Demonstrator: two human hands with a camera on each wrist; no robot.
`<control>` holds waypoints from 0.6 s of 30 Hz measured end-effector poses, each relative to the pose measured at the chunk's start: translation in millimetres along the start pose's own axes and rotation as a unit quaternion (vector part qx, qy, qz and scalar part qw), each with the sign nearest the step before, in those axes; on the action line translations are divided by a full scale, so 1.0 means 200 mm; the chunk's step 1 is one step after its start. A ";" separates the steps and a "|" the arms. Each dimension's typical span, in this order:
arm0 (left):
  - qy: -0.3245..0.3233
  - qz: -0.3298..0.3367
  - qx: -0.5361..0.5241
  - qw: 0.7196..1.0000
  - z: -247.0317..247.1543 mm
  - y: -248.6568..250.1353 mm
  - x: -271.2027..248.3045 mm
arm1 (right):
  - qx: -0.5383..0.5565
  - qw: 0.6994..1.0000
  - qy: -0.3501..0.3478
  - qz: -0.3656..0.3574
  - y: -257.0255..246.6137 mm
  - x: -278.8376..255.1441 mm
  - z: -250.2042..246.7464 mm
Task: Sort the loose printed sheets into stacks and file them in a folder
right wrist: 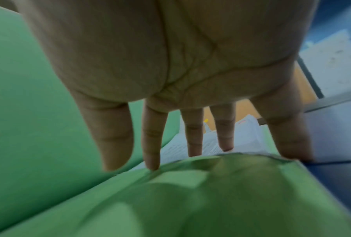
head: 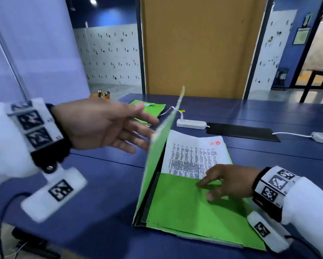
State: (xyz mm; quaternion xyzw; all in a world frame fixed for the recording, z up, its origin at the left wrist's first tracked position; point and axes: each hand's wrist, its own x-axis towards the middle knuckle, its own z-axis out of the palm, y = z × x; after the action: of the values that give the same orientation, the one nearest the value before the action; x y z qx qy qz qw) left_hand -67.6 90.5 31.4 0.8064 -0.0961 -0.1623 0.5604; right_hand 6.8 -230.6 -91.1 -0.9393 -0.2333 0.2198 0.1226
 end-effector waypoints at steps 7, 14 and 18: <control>-0.029 -0.088 0.282 0.955 0.34 -0.30 0.43 | 0.276 0.935 0.185 0.127 0.27 -0.01 -0.08; -0.033 -0.139 0.440 0.886 0.47 -0.46 0.56 | 0.187 0.956 0.149 0.172 0.29 0.03 0.03; -0.041 -0.150 0.451 0.879 0.47 -0.44 0.56 | -0.087 0.972 0.123 0.180 0.15 0.04 0.04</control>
State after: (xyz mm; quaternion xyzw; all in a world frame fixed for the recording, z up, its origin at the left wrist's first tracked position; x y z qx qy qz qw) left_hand 0.4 1.9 -97.3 0.9694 -0.0599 -0.2158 0.1002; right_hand 21.3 -250.8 -110.8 -0.9927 -0.0618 0.1003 0.0267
